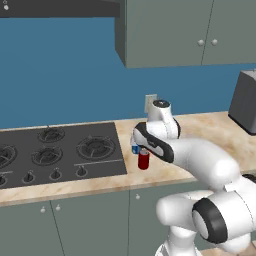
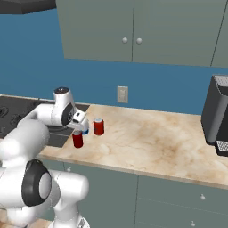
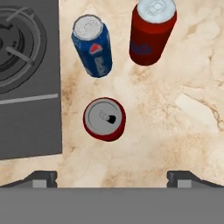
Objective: Four empty soda cans are scattered around the kitchen. Gather all the cans and cluster them next to the stove for recycling.
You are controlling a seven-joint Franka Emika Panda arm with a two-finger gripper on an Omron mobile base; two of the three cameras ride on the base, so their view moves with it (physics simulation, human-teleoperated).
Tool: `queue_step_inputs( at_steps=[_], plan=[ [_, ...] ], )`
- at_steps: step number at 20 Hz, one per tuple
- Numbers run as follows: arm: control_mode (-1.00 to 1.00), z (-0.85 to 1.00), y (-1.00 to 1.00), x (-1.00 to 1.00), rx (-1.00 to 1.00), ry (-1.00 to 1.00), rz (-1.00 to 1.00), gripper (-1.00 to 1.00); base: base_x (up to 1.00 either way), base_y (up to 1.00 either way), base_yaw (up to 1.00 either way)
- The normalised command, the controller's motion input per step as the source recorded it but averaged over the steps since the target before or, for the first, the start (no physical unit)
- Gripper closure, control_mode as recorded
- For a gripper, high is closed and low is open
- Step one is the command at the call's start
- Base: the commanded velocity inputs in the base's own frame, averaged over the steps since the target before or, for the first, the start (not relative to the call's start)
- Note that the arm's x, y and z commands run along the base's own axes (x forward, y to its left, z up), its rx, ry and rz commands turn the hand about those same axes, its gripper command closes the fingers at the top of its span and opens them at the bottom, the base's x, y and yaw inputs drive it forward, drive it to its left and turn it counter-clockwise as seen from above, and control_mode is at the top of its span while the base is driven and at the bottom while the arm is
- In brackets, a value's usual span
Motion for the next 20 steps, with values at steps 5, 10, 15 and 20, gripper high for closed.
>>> queue_step_inputs(
  at_steps=[5,10,15,20],
  plan=[
    [-1.00,0.09,0.03,-0.34,0.00,-0.19,0.07,-1.00,0.00,0.00,0.00],
    [-1.00,0.19,0.00,-0.23,0.02,-0.06,0.04,-1.00,0.00,0.00,0.00],
    [-1.00,0.22,0.01,-0.28,0.04,0.00,0.00,-1.00,0.00,0.00,0.00],
    [-1.00,0.15,0.01,-0.14,0.00,-0.05,0.00,-1.00,0.00,0.00,0.00]
  ],
)
